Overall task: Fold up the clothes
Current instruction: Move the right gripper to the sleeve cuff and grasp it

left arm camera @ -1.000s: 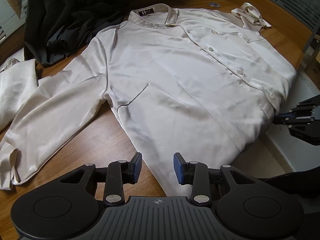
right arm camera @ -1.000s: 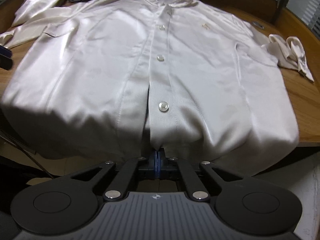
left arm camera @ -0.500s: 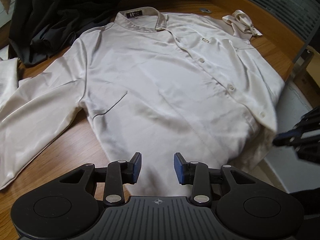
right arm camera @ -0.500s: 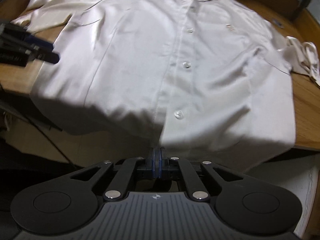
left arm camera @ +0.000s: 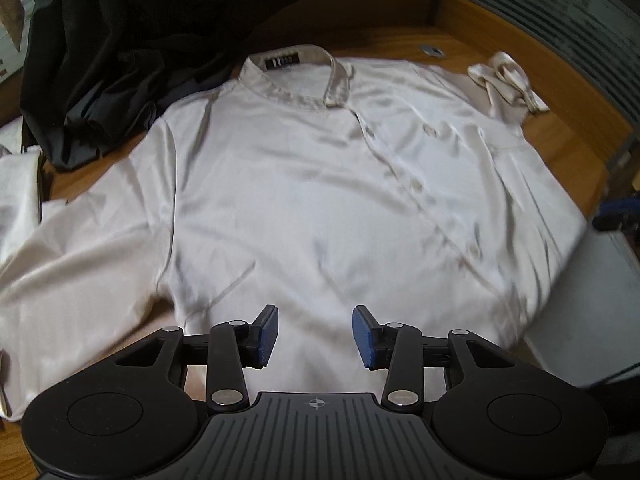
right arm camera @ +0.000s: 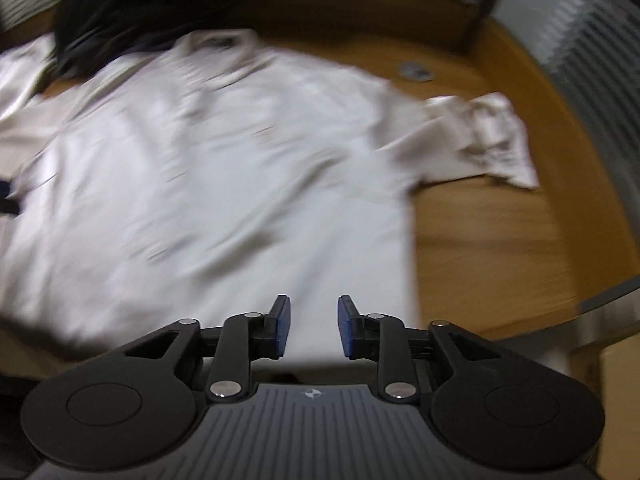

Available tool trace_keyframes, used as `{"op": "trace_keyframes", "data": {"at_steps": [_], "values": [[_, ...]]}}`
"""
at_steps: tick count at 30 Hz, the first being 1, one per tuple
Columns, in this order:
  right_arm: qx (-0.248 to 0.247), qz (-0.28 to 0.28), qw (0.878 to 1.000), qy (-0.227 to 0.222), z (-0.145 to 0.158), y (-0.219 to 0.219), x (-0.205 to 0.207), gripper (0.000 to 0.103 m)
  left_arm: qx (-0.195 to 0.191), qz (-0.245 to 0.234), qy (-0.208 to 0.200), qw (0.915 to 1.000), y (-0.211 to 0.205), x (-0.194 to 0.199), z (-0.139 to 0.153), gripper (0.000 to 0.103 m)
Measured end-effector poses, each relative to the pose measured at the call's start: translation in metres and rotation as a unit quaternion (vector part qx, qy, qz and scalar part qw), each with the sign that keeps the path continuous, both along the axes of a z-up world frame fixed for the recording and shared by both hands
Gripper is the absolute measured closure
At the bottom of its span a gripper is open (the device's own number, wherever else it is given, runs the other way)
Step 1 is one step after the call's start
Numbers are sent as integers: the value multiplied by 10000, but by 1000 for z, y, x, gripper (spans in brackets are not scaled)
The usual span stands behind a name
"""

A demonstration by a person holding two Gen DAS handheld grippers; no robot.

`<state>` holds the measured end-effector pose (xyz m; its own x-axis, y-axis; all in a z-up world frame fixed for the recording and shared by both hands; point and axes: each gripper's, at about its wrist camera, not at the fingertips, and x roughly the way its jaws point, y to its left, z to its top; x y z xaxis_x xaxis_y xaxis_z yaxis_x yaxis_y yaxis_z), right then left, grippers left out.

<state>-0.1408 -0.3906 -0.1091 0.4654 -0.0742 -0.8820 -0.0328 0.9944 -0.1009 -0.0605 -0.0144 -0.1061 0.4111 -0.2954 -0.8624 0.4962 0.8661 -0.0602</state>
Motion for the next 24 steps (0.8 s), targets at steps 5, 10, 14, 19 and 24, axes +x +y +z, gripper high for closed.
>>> {"op": "trace_keyframes", "data": {"at_steps": [5, 10, 14, 19, 24], "values": [[-208, -260, 9991, -266, -3, -94, 41, 64, -12, 476, -65, 9988, -33, 17, 8, 54], [-301, -315, 9983, -384, -16, -165, 87, 50, -54, 1243, 51, 9922, -61, 29, 16, 45], [-364, -156, 9985, -383, -35, -195, 123, 42, -17, 1723, 151, 9849, -81, 34, 17, 45], [-457, 69, 9983, -344, -63, -220, 165, 40, 89, 2059, 137, 9784, -103, 31, 24, 44], [-388, 256, 9987, -196, -80, -226, 185, 65, 143, 2246, 186, 9742, -119, 22, 23, 44]]}}
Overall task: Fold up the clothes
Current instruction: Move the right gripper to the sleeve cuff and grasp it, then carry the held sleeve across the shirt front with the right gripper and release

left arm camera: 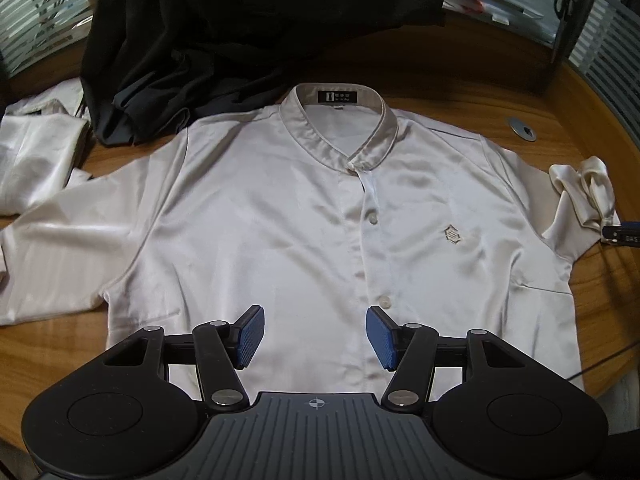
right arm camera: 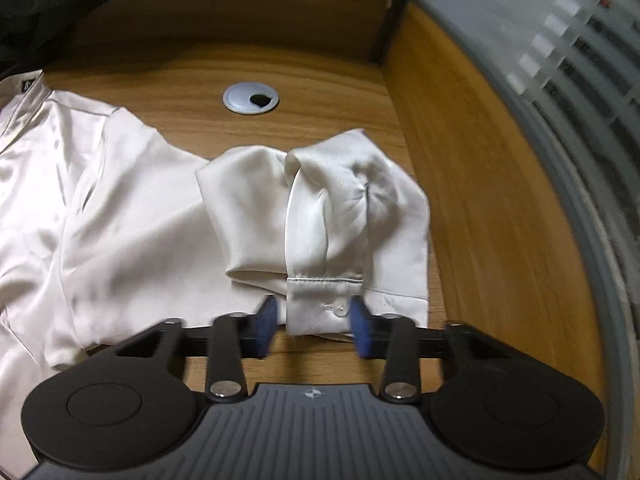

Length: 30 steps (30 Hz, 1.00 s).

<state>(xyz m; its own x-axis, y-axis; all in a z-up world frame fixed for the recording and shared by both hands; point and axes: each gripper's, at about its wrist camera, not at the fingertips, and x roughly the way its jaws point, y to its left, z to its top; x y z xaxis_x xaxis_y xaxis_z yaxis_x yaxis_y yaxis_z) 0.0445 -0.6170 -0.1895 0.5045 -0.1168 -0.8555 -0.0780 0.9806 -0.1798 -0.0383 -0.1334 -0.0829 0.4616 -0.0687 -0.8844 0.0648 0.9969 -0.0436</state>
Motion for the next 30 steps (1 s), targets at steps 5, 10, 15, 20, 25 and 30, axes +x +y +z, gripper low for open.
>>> {"op": "trace_keyframes", "data": {"at_steps": [5, 10, 15, 20, 25, 30], "values": [[-142, 256, 9996, 56, -4, 2, 0, 102, -23, 98, 57, 9999, -5, -5, -4, 44], [-284, 492, 9984, -83, 21, 18, -13, 102, -44, 90, -13, 9999, 1, -5, -2, 44], [-99, 810, 9964, -242, 61, 61, -30, 102, -147, 61, -77, 9998, 19, -6, -2, 44], [214, 1178, 9922, -345, 94, 132, -41, 102, -241, -171, -160, 9994, 47, -8, -2, 44], [740, 1424, 9865, -341, 115, 213, -43, 102, -194, -577, -300, 9977, 81, -13, 1, 44], [1071, 1752, 9784, -255, 121, 301, -43, 102, -264, -708, -343, 9966, 121, -18, 3, 44]]}}
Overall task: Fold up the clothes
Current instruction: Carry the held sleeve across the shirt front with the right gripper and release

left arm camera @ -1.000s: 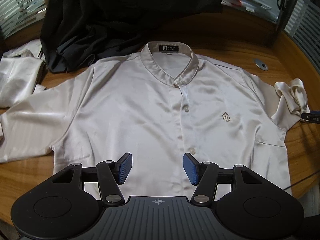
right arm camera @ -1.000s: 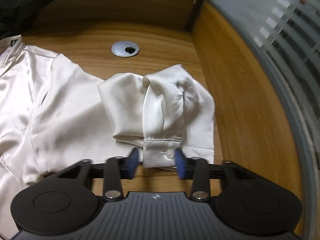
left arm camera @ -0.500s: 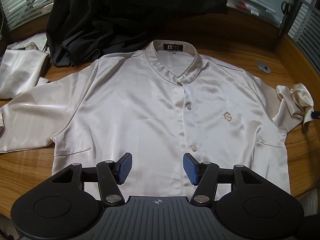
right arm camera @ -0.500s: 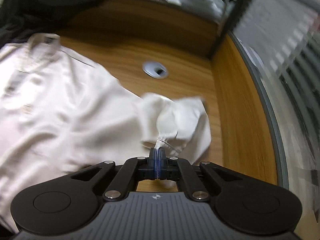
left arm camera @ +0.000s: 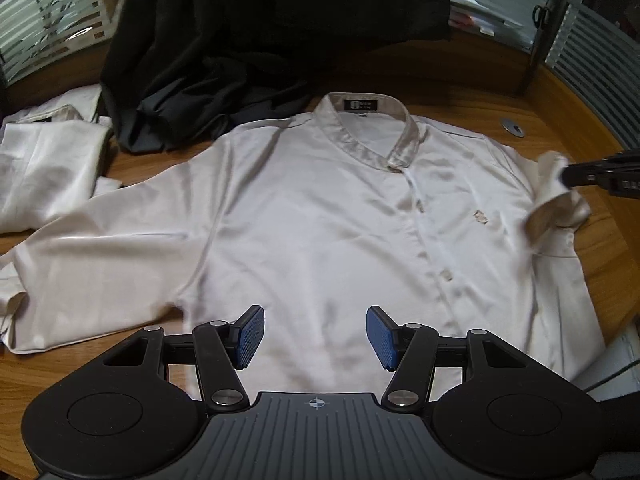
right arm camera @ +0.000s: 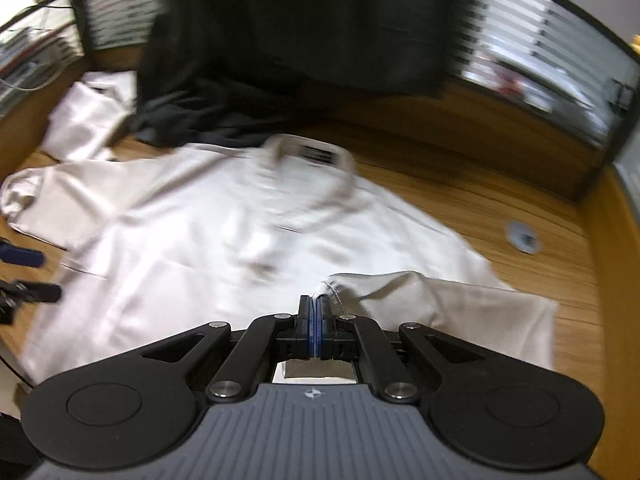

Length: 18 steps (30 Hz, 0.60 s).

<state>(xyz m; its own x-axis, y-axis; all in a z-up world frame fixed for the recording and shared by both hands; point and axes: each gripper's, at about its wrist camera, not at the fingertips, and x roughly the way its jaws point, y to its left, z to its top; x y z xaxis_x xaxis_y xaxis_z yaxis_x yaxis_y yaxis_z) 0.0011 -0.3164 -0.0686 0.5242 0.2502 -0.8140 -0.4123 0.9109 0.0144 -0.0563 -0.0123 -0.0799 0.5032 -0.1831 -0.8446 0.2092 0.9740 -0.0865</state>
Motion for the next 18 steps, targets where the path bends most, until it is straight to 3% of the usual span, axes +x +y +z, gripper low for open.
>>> {"op": "trace_keyframes", "data": {"at_steps": [6, 9, 13, 18], "values": [[272, 264, 9990, 246, -14, 82, -3, 102, 12, -123, 23, 9999, 39, -9, 1, 43], [340, 382, 9979, 405, -21, 103, -6, 99, -39, -193, 119, 9997, 48, -9, 1, 43], [340, 392, 9976, 463, -19, 98, -21, 77, -234, -308, 240, 9990, 46, -4, -3, 43], [268, 97, 9972, 690, -23, 52, -37, 61, -708, -348, 500, 9956, 23, 15, -20, 43]]}}
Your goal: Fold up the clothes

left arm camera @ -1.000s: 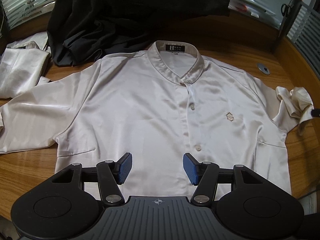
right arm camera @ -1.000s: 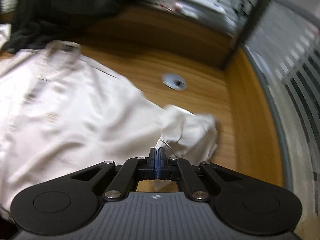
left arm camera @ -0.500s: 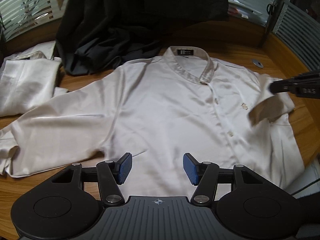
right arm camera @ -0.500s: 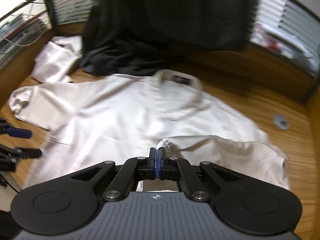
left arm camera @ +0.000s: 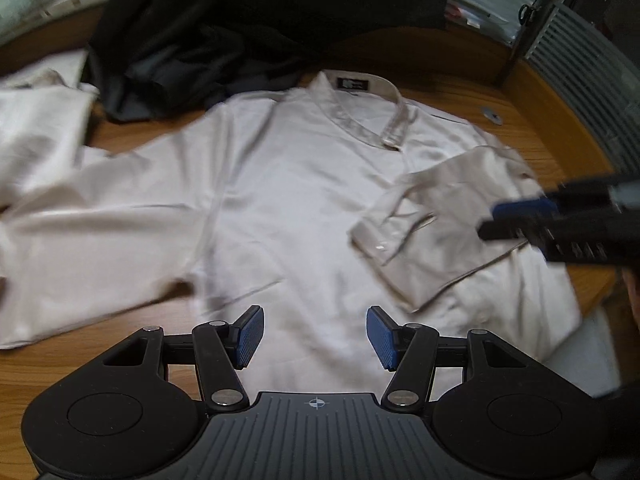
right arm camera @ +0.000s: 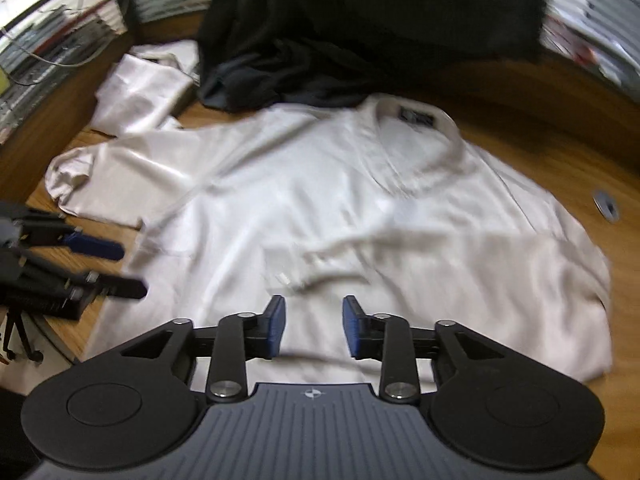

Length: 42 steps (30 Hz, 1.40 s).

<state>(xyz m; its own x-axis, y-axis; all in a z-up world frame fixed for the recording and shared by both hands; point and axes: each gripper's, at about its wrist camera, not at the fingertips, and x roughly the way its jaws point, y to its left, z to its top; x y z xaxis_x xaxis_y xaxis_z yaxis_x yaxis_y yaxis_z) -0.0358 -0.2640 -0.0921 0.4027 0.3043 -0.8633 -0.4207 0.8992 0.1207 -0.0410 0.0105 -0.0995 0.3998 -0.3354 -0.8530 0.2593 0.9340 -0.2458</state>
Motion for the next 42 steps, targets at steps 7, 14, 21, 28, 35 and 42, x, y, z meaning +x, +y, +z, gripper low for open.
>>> {"op": "trace_keyframes", "data": {"at_steps": [7, 14, 21, 28, 35, 42], "values": [[-354, -708, 9963, 349, -17, -71, -22, 59, -473, 292, 253, 9981, -39, 43, -33, 46], [-557, -1259, 9892, 493, -31, -120, -41, 57, -23, 180, 122, 9998, -72, 73, -56, 56], [-598, -1482, 9858, 517, -37, -136, -49, 54, 209, 232, -26, 9995, -79, 73, -60, 100], [-689, -1545, 9842, 523, -48, -142, -43, 54, 130, 669, 137, 9976, -39, 60, -41, 100], [-1103, -1536, 9818, 192, -59, -152, -21, 54, 241, 1161, 511, 9916, 12, 46, -35, 100], [-1680, -1332, 9766, -166, -75, -167, 14, 54, 476, 1498, 636, 9855, 39, 42, -29, 100]]}}
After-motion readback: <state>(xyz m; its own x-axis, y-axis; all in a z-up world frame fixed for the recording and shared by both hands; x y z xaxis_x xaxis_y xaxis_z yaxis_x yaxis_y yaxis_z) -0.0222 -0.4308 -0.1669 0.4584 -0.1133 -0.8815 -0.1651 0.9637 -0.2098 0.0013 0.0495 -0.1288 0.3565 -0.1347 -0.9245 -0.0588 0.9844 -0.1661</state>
